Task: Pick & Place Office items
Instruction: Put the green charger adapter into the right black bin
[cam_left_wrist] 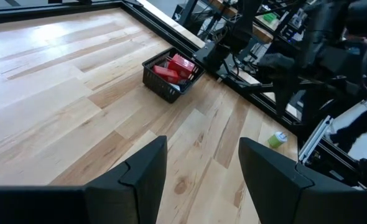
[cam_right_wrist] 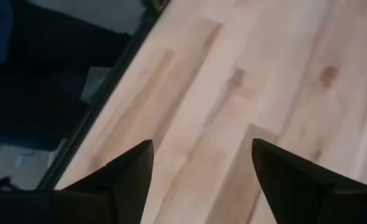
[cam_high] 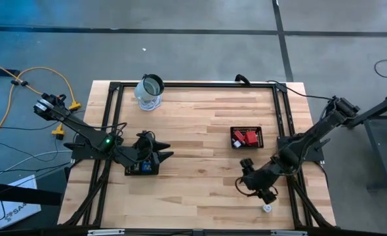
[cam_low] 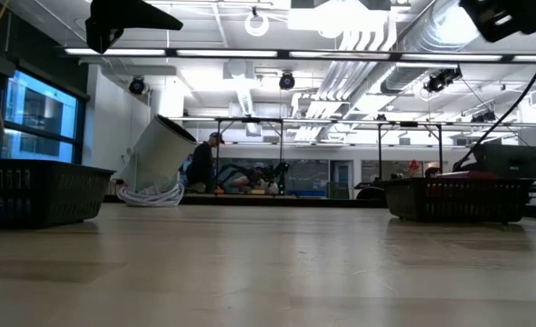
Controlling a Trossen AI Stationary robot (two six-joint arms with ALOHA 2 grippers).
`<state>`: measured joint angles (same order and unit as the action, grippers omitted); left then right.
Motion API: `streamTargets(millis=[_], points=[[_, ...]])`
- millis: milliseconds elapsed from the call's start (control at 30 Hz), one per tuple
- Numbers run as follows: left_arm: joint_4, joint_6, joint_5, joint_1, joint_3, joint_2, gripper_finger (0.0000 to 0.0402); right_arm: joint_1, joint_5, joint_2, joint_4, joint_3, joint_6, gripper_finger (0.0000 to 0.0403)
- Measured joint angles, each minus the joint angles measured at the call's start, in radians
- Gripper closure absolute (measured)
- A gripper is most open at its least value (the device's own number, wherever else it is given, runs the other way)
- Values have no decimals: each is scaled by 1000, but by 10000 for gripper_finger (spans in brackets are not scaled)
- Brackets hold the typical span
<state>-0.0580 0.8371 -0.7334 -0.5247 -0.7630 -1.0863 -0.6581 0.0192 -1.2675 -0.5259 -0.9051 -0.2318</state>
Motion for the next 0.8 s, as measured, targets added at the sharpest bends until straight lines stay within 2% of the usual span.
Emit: streamTargets(millis=[333,800], points=[[0,0,0,0,0,0,208,-161,32,-16,-83,0,-46,144],[0,0,0,0,0,0,208,-326,-13,-214,-76,0,-56,144]])
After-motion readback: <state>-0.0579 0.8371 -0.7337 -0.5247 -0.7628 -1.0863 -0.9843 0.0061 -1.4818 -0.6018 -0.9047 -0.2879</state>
